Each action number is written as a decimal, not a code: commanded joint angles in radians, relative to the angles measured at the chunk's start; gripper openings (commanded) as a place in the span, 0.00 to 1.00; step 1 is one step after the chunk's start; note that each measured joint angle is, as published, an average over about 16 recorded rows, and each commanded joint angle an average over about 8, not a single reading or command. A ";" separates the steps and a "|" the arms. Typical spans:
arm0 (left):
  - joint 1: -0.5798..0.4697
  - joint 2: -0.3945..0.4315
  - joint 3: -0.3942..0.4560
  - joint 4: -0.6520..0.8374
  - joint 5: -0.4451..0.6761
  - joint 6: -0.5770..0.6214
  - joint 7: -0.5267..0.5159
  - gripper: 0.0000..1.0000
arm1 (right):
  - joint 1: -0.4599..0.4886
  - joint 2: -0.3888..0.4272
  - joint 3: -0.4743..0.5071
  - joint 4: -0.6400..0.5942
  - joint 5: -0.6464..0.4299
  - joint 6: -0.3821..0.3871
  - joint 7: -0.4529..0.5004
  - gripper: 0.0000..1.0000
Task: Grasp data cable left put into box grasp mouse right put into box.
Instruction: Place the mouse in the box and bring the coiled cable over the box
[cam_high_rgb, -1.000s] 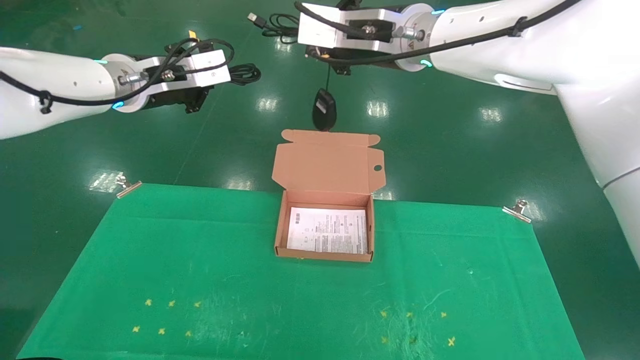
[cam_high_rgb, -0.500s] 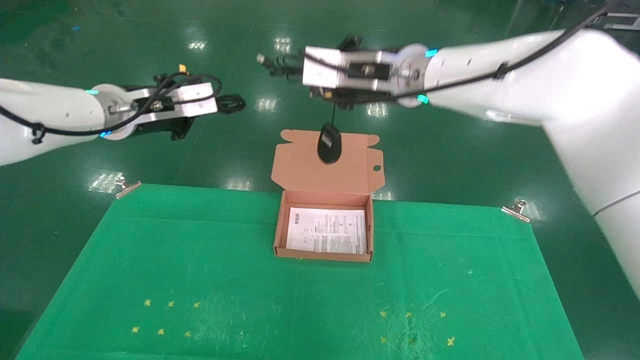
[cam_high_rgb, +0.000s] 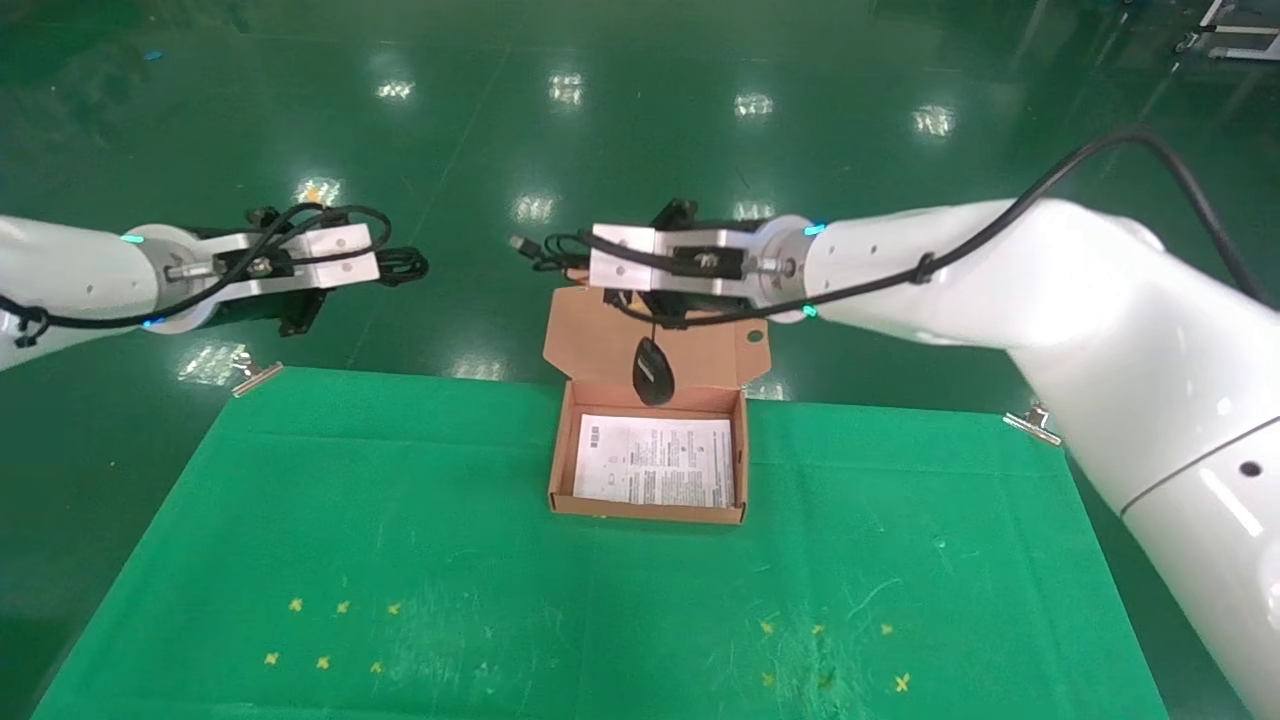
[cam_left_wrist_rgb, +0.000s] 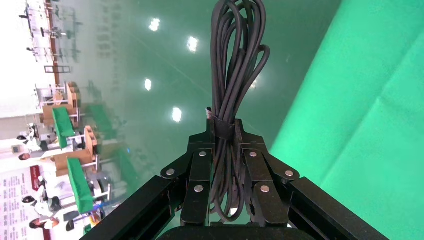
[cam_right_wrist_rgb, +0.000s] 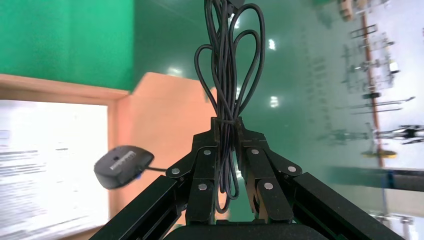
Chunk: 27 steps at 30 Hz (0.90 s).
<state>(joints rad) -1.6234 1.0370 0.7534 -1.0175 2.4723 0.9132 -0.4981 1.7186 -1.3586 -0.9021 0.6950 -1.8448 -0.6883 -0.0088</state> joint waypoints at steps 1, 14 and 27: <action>0.005 -0.009 0.000 -0.019 0.008 0.015 -0.013 0.00 | -0.007 -0.001 -0.021 -0.003 0.008 0.002 0.011 0.00; 0.016 -0.015 0.000 -0.052 0.026 0.029 -0.040 0.00 | -0.058 -0.006 -0.149 -0.007 0.132 0.045 0.129 0.00; 0.017 -0.016 -0.001 -0.056 0.029 0.031 -0.044 0.00 | -0.072 -0.009 -0.262 -0.133 0.204 0.074 0.254 0.59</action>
<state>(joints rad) -1.6065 1.0211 0.7529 -1.0736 2.5008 0.9442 -0.5415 1.6467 -1.3674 -1.1599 0.5681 -1.6442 -0.6134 0.2356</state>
